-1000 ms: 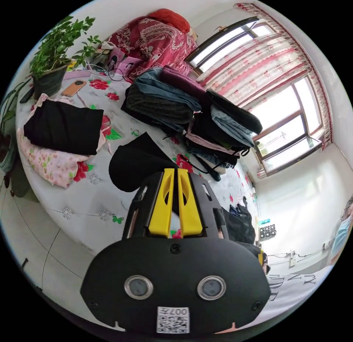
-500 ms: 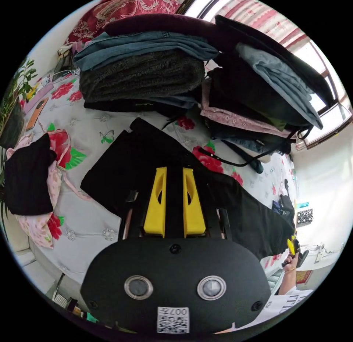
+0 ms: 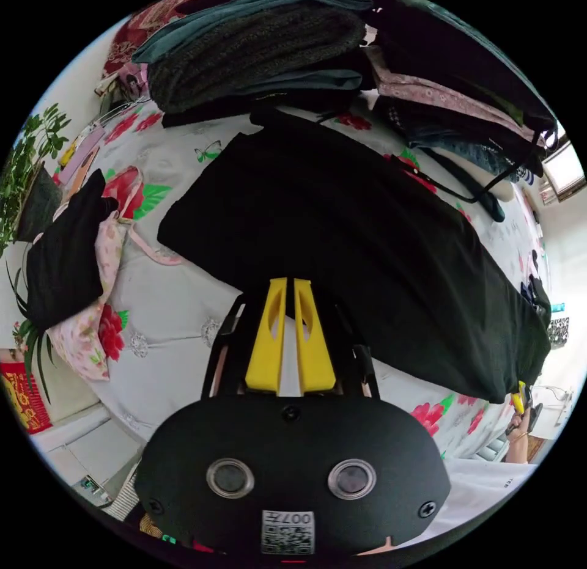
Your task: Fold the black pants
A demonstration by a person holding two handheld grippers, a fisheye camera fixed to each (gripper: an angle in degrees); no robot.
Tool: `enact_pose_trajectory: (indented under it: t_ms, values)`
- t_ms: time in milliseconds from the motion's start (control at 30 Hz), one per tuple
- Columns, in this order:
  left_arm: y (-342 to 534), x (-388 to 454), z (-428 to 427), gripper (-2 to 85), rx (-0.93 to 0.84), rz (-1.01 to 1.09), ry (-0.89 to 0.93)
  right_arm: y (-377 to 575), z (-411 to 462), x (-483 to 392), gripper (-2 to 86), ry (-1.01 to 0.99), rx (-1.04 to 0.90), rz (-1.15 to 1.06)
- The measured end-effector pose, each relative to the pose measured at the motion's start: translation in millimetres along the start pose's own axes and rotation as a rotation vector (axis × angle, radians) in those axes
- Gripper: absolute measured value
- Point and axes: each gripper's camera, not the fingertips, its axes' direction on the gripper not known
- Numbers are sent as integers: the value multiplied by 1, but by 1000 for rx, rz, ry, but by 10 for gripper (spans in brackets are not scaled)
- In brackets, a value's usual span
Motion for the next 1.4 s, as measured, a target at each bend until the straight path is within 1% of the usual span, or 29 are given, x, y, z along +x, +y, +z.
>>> enact_pose_trajectory:
  t_ms: [100,167,233,267,333,400,433,467,500,533,567,633,700,733,767,800,833,900,933,967,1000,1033,1100,1133,1167,1200,1267,1333,1400]
  values:
    - [4,11,4,-8,-41,111,-69,-5,-10,0,60,-45,5,-11]
    - [12,10,5,-9,-89,163,-60,4,-25,0,52,-79,37,-22]
    - [36,0,5,-9,-158,234,-2,19,-45,2,48,-82,69,-37]
    - [45,-3,5,-8,-174,247,20,29,-60,6,48,-50,85,-43]
    - [87,-18,5,-5,-245,254,147,40,-80,16,50,47,105,-46]
    - [120,-32,2,3,-255,224,245,53,-95,38,57,202,115,35]
    - [139,-42,-2,15,-231,196,289,56,-98,42,59,258,123,68]
    - [146,-48,-6,24,-213,172,297,65,-106,41,63,367,157,87]
    - [157,-63,-13,38,-165,104,304,75,-110,29,67,435,200,52]
    - [161,-81,-21,48,-108,16,336,80,-110,21,69,455,219,21]
    - [162,-90,-25,51,-78,-30,359,88,-103,-1,72,472,233,-62]
    - [151,-125,-29,72,18,-171,459,99,-75,-42,75,436,182,-228]
    - [133,-144,-25,86,53,-229,509,118,-15,-105,79,363,51,-463]
    - [119,-152,-23,91,82,-239,522,124,1,-121,80,346,15,-518]
    - [112,-156,-21,93,91,-241,523,140,35,-153,82,316,-57,-620]
    - [98,-161,-15,97,82,-243,513,159,68,-182,84,283,-139,-719]
    - [85,-164,-6,100,49,-246,502,169,85,-195,86,268,-185,-770]
    - [73,-173,9,89,-19,-281,478,215,146,-238,90,248,-340,-935]
    - [72,-183,9,60,-12,-322,449,227,159,-246,91,234,-378,-973]
    - [72,-188,11,46,-19,-330,463,252,181,-261,94,209,-454,-1064]
    - [72,-197,13,20,-29,-350,503,276,201,-273,97,229,-511,-1161]
    - [74,-205,10,3,-23,-345,538,288,210,-278,98,252,-533,-1207]
    - [81,-217,-2,-5,17,-335,584,327,243,-285,97,351,-626,-1370]
    - [89,-225,-17,-7,55,-330,624,335,252,-284,96,390,-646,-1401]
    - [93,-229,-26,-8,76,-323,648,348,267,-279,88,474,-682,-1460]
    - [101,-238,-46,-9,112,-299,682,356,274,-277,74,531,-681,-1512]
    - [116,-250,-76,-9,153,-244,677,360,271,-282,45,580,-643,-1553]
    - [137,-264,-96,-10,154,-152,586,358,259,-293,19,545,-616,-1549]
    - [154,-280,-79,-10,99,-137,517,358,240,-304,6,450,-600,-1515]
